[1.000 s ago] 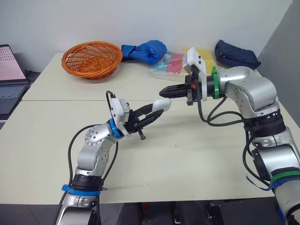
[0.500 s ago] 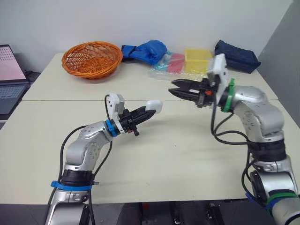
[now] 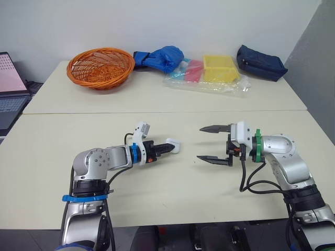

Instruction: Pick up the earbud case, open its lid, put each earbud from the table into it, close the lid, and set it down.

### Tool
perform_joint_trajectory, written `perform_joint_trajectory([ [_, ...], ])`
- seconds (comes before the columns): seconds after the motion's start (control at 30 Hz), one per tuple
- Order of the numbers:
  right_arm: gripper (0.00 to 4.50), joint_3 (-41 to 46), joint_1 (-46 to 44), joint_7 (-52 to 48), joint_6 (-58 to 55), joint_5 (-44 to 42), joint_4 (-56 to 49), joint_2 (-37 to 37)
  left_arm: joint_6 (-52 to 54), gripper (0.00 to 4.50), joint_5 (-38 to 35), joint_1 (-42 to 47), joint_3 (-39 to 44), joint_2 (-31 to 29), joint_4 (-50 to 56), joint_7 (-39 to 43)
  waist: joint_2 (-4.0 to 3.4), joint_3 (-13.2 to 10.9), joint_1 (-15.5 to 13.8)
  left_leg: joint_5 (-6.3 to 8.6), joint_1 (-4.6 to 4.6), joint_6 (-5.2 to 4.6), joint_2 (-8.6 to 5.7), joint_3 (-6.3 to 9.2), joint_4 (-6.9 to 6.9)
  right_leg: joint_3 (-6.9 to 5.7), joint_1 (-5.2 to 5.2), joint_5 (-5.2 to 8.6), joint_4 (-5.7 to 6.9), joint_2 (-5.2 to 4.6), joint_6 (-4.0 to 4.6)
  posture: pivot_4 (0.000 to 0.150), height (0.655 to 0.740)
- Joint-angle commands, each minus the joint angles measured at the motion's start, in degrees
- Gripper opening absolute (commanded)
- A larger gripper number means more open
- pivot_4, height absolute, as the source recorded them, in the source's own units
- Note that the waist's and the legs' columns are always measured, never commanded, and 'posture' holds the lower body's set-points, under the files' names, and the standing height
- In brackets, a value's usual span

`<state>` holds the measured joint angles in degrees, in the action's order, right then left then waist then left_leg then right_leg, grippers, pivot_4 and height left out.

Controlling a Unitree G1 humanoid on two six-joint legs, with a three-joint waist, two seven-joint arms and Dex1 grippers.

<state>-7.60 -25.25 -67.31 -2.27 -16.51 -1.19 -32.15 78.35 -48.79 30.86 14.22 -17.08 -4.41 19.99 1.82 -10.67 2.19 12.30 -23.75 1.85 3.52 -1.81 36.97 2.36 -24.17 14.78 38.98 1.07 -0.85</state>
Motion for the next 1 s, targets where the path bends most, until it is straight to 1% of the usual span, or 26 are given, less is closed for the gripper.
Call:
perform_joint_trajectory([
  [0.03, 4.49, -0.25, -0.51, 0.59, 0.82, 0.6, -0.6, 0.11, 2.49, 1.11, -0.85, 0.05, 3.38, 0.79, 1.63, -2.73, 0.0, 0.0, 0.0, 0.0, 0.0, 0.0, 0.0, 0.0, -0.01, 0.01, 0.0, 0.0, 0.0, 0.0, 0.0, 0.15, 0.74],
  [0.07, 4.5, -0.5, -0.61, 0.55, 1.06, 0.76, -0.64, 0.06, 3.24, 1.5, -0.86, -0.1, 3.8, 0.85, 2.01, -3.14, 0.0, 0.0, 0.0, 0.0, 0.0, 0.0, 0.0, 0.0, -0.01, 0.0, 0.0, 0.0, 0.0, 0.0, 0.0, 0.15, 0.74],
  [0.17, 4.5, 0.0, -1.81, 1.68, 1.44, 1.02, 1.07, 0.81, 5.34, 2.36, -1.06, -1.11, 6.82, 1.2, 2.89, -5.27, 0.0, 0.0, 0.05, 0.0, 0.01, 0.01, 0.0, 0.0, -0.01, 0.01, 0.0, 0.0, 0.0, -0.01, 0.0, 0.15, 0.74],
  [0.27, 4.5, -0.05, -3.61, 1.62, 2.67, 1.63, 4.54, 1.53, 8.46, 3.29, -1.44, -3.39, 10.1, -0.35, 6.16, -6.39, 0.0, 0.0, 0.23, 0.0, 0.11, 0.02, 0.02, -0.02, -0.01, 0.07, 0.02, -0.01, 0.02, -0.01, 0.01, 0.15, 0.74],
  [0.4, 4.5, -0.04, -4.85, 1.47, 4.18, 2.07, 7.41, 2.08, 10.06, 4.46, -2.03, -5.47, 12.01, -2.2, 9.55, -6.22, 0.0, 0.01, 0.42, 0.0, 0.27, 0.02, 0.02, -0.02, -0.08, 0.11, 0.12, -0.01, 0.03, -0.01, 0.02, 0.15, 0.74],
  [0.43, 4.5, -0.08, -5.15, 1.2, 4.8, 2.21, 8.27, 2.02, 9.8, 4.46, -1.88, -5.99, 12.01, -3.09, 9.95, -5.86, 0.0, 0.01, 0.43, 0.0, 0.28, 0.02, 0.02, -0.02, -0.08, 0.11, 0.14, -0.01, 0.03, -0.01, 0.02, 0.15, 0.74],
  [0.5, 4.5, 0.22, -6.34, 0.17, 6.31, 2.49, 10.72, 1.37, 8.23, 4.46, -1.15, -9.03, 13.51, -9.92, 10.75, -2.91, 0.01, 0.0, 0.97, 0.0, 0.33, 0.02, 0.02, -0.04, -0.08, 0.13, 0.14, -0.01, 0.06, -0.01, 0.02, 0.15, 0.74],
  [0.53, 4.5, 0.33, -6.83, -0.74, 7.47, 2.64, 11.96, 0.73, 3.49, 4.46, 0.23, -11.52, 12.95, -14.63, 11.82, 1.42, 0.02, 0.01, 1.5, 0.0, 0.37, 0.02, 0.04, -0.04, -0.09, 0.2, 0.13, -0.02, 0.08, 0.0, 0.05, 0.15, 0.74],
  [0.57, 4.5, 0.39, -7.15, -1.42, 8.44, 2.69, 12.97, 0.29, -0.23, 4.46, 1.16, -13.24, 12.2, -17.71, 12.49, 4.54, 0.03, 0.0, 1.81, 0.0, 0.43, 0.02, 0.07, -0.03, -0.13, 0.27, 0.13, -0.03, 0.09, 0.0, 0.07, 0.15, 0.74],
  [0.6, 4.5, 0.58, -7.46, -1.93, 8.5, 2.45, 13.6, -0.14, -12.88, 4.46, 6.6, -17.7, 8.08, -23.79, 14.79, 14.22, 0.04, 0.0, 2.04, 0.01, 0.53, 0.03, 0.07, -0.01, -0.24, 0.34, 0.15, -0.04, 0.08, -0.02, 0.09, 0.15, 0.74],
  [0.63, 4.5, 0.75, -7.77, -2.55, 8.42, 2.08, 13.98, -0.66, -23.09, 4.46, 9.25, -20.91, 7.17, -27.29, 15.91, 23.24, 0.07, -0.03, 2.34, 0.0, 0.61, 0.03, 0.07, -0.01, -0.33, 0.35, 0.15, -0.01, 0.08, -0.04, 0.15, 0.15, 0.74],
  [0.67, 4.5, 0.88, -8.01, -2.97, 8.36, 1.82, 14.32, -0.94, -30.37, 4.46, 10.84, -23.01, 6.54, -29.34, 16.08, 29.27, 0.07, -0.03, 2.23, 0.0, 0.65, 0.04, 0.1, -0.03, -0.44, 0.33, 0.11, 0.01, 0.06, -0.06, 0.34, 0.15, 0.74],
  [0.7, 4.5, 1.07, -8.25, -3.5, 7.59, 1.2, 14.36, -1.34, -38.57, 4.46, 13.37, -24.91, 6.63, -30.64, 15.49, 33.51, 0.07, -0.03, 2.04, -0.05, 0.69, 0.12, 0.05, -0.06, -0.6, 0.26, 0.12, 0.08, 0.04, -0.14, 0.48, 0.15, 0.74],
  [0.77, 4.5, 1.29, -8.52, -4.59, 6.53, 0.31, 14.26, -1.93, -45.58, 4.46, 15.99, -26.4, 6.43, -31.91, 13.13, 36.8, 0.07, -0.03, 0.95, -0.17, 0.71, 0.32, 0.04, -0.24, -0.8, 0.2, 0.12, 0.2, -0.01, -0.27, 0.71, 0.15, 0.74],
  [0.83, 4.5, 1.87, -9.14, -6.31, 4.12, -0.91, 13.8, -3.22, -55.94, 4.46, 20.78, -28.25, 6.95, -33.51, 10.98, 40.07, 0.08, -0.03, 0.17, -0.17, 0.7, 0.32, 0.04, -0.28, -0.82, 0.26, 0.12, 0.36, -0.02, -0.29, 0.93, 0.15, 0.74],
  [0.9, 4.5, 2.28, -9.44, -7.93, 1.87, -1.97, 12.96, -4.6, -56.37, 4.46, 20.37, -28.18, 9.11, -34.17, 9.6, 39.94, 0.08, -0.03, -0.39, -0.16, 0.69, 0.32, 0.06, -0.33, -0.88, 0.3, 0.11, 0.41, -0.06, -0.31, 0.97, 0.15, 0.74],
  [1.0, 4.5, 2.73, -8.97, -8.36, 0.52, -2.76, 10.87, -5.85, -59.08, 4.46, 22.13, -27.83, 10.3, -34.95, 8.87, 38.86, 0.08, -0.04, -0.59, -0.15, 0.59, 0.3, 0.09, -0.3, -0.91, 0.24, 0.05, 0.36, -0.05, -0.3, 0.7, 0.15, 0.74],
])
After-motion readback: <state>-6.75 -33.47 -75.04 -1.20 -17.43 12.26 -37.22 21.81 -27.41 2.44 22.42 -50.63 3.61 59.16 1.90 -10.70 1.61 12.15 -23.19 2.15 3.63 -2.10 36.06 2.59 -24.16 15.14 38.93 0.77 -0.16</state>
